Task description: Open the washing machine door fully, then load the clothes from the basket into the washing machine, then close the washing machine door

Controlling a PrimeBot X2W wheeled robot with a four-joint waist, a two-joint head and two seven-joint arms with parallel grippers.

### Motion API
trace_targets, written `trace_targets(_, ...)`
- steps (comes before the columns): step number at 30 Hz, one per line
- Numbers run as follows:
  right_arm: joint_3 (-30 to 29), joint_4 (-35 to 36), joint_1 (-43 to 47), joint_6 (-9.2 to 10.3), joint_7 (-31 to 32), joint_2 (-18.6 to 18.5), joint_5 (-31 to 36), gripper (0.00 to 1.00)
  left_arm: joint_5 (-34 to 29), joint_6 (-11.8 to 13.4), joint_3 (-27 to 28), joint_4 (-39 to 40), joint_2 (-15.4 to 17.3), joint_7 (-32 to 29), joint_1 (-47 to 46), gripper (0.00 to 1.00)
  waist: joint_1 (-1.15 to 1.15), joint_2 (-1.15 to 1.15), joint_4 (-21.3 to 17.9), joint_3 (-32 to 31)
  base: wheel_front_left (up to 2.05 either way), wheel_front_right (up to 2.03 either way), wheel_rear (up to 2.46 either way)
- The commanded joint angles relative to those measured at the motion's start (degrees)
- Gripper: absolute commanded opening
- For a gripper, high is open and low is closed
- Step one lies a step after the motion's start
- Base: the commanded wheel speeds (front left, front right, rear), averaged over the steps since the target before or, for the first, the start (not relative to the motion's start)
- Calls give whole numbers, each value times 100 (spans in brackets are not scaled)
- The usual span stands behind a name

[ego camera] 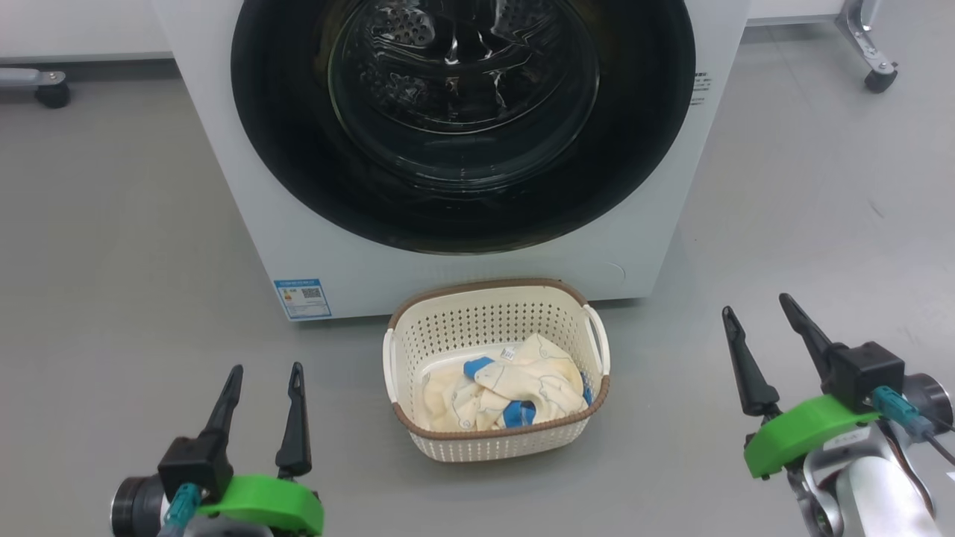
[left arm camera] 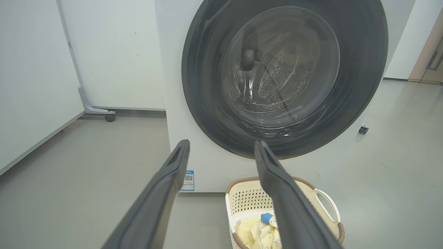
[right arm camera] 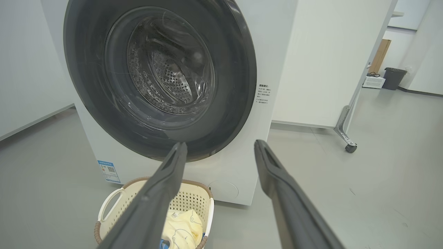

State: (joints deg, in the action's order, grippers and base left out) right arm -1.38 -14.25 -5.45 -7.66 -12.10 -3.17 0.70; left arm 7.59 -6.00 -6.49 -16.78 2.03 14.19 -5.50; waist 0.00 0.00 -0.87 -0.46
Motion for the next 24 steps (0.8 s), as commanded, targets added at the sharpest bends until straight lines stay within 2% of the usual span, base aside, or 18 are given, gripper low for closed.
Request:
trace_targets(1, 93, 195, -315, 17, -86, -64, 19, 100, 30, 32, 187, 156, 91, 81, -308, 100, 0, 0, -5, 1, 0, 0, 0)
trace_targets(13, 66, 184, -314, 17, -94, -35, 18, 100, -30, 101, 144, 78, 120, 81, -358, 100, 0, 0, -39, 32, 7, 7, -13)
trace_targets(24, 6, 186, -327, 17, -97, -26, 36, 100, -26, 128, 114, 73, 120, 81, -390, 100, 0, 0, -32, 58, 74, 74, -148)
